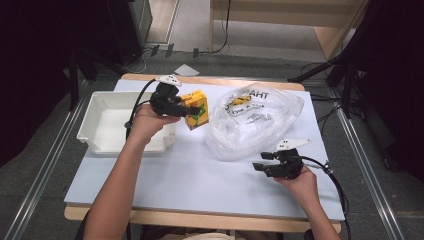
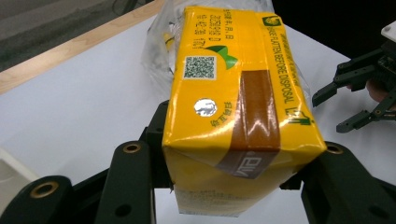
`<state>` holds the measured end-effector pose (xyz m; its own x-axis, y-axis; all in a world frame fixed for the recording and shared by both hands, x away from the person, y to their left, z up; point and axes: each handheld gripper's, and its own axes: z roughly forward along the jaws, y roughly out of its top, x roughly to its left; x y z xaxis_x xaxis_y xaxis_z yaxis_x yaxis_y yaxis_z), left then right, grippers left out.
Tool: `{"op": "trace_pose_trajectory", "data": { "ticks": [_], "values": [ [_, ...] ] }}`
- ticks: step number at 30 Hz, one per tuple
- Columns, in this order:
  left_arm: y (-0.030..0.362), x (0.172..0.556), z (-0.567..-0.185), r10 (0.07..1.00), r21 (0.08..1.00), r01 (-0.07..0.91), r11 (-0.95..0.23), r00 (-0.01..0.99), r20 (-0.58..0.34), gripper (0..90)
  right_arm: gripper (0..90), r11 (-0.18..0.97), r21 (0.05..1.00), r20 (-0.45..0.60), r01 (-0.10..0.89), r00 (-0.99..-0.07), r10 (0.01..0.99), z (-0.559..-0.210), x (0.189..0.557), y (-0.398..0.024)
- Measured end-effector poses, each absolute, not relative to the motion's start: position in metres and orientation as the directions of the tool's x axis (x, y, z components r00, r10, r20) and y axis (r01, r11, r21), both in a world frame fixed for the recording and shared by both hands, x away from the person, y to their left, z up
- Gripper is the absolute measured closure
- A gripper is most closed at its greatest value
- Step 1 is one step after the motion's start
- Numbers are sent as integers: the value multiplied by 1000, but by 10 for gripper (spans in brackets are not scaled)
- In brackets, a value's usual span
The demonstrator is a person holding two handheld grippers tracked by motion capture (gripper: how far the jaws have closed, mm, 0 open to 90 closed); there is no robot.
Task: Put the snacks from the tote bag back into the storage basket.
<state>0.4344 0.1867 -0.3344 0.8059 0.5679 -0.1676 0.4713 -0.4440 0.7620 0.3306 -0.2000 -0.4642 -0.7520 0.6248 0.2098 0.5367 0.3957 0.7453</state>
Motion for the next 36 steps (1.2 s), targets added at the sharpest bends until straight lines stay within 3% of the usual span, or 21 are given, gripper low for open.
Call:
{"op": "trace_pose_trajectory", "data": {
  "ticks": [36],
  "values": [
    [248, 432, -319, 666, 781, 500, -374, 731, -149, 527, 441, 413, 736, 222, 537, -767, 603, -467, 334, -195]
  ]
}}
